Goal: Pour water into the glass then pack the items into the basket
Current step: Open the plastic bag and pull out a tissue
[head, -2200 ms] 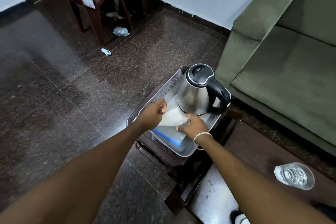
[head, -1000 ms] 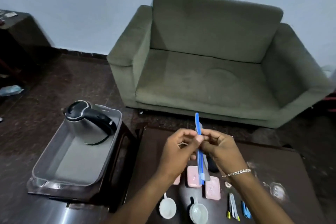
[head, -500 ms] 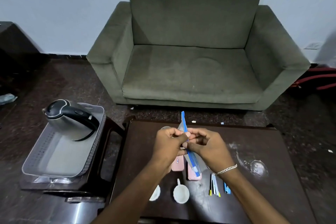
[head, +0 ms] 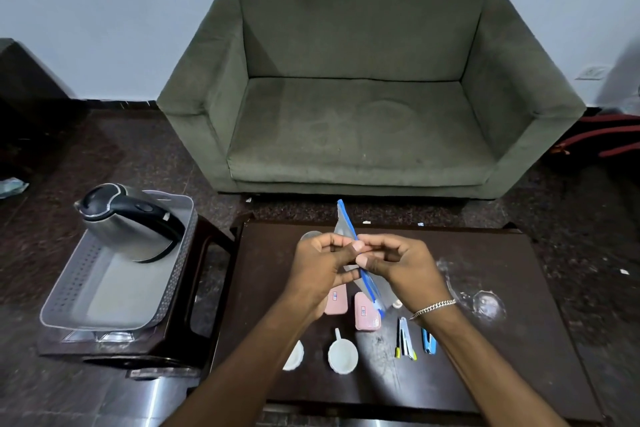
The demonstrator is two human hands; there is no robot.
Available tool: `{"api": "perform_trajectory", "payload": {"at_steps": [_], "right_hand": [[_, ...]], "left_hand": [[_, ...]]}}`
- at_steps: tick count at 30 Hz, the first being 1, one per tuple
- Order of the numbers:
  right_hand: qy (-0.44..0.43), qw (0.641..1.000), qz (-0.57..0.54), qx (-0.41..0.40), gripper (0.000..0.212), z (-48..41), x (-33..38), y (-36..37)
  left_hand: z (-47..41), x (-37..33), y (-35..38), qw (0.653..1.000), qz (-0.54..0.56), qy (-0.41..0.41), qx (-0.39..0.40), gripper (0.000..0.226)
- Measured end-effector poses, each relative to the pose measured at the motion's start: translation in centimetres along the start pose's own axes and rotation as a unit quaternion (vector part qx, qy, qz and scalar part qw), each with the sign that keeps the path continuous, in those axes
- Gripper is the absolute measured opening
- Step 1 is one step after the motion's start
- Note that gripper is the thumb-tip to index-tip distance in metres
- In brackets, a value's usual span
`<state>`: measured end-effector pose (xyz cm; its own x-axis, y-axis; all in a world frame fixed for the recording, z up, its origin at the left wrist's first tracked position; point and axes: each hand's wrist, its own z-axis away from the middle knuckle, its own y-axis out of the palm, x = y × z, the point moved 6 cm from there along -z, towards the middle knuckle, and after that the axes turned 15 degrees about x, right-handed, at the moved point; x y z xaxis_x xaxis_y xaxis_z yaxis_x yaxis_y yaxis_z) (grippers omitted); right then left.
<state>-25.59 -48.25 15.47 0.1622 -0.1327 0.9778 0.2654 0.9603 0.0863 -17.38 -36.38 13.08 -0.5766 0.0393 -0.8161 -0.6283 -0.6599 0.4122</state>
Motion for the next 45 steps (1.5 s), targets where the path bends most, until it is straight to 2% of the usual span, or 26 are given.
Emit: {"api": "perform_trajectory", "payload": {"at_steps": [4,9,11,13,15,18,22,25,28,33,36,38,40,43,45], "right_hand": [[0.006,1.0,-0.019,0.002,0.035,-0.3,-0.1,0.2],[0.006,1.0,0.016,0.009,0.036,0.0,0.7,0.7],[-0.001,0.995,0.097,0.001,0.04,0.2,1.4,1.2],[-0.007,0.975,0.219,-0.025,0.043,0.2,2.0,1.7],[-0.011,0.96,0.272,-0.061,0.041,0.1,2.6,1.7],[0.003,0.98,0.185,-0.078,0.034,-0.2,2.2,1.1],[0.027,0.996,0.06,-0.053,0.025,-0.6,1.1,0.2],[0.048,0.994,0.092,-0.037,0.018,-1.0,0.5,-0.2],[0.047,0.991,0.126,-0.018,0.005,-1.2,0.4,-0.2],[0.026,0.995,0.09,-0.018,0.01,-1.2,0.1,-0.4],[0.017,0.992,0.097,-0.074,0.017,-1.0,0.4,-0.9],[0.014,0.975,0.181,-0.131,0.015,-0.8,1.0,-1.7],[0.001,0.947,0.281,-0.157,0.014,-0.4,2.0,-2.2],[-0.021,0.905,0.416,-0.086,0.029,-0.3,3.1,-1.7],[0.012,0.838,0.544,-0.033,0.019,-0.6,3.1,-1.1]], "left_hand": [[0.1,-0.5,-0.5,1.0,0.022,0.017,0.01,0.013],[0.5,-0.7,-0.6,0.999,0.023,0.023,0.009,0.011],[0.6,-0.9,-0.5,1.0,0.013,0.024,0.006,0.016],[0.6,-1.4,-0.2,1.0,-0.004,0.028,-0.002,0.023],[0.4,-1.8,-0.1,0.999,-0.011,0.035,-0.014,0.031],[0.1,-2.1,-0.4,0.999,-0.003,0.038,-0.022,0.036],[-0.1,-1.8,-0.6,0.999,-0.006,0.03,0.014,0.023],[-0.2,-1.5,-0.6,0.999,0.0,0.03,0.042,0.023],[-0.4,-1.1,-1.0,0.999,-0.015,0.029,0.041,0.008],[-0.8,-1.5,-1.1,0.998,-0.038,0.037,0.023,0.008],[-0.9,-1.6,-1.4,0.996,-0.078,0.048,-0.011,0.014],[-0.8,-2.2,-2.0,0.98,-0.178,0.075,-0.052,0.014],[-0.3,-3.6,-2.3,0.939,-0.314,0.114,-0.081,0.019],[0.4,-4.5,-1.7,0.867,-0.483,0.109,-0.053,0.039],[0.4,-4.5,-1.8,0.828,-0.555,0.059,-0.045,0.049]]}}
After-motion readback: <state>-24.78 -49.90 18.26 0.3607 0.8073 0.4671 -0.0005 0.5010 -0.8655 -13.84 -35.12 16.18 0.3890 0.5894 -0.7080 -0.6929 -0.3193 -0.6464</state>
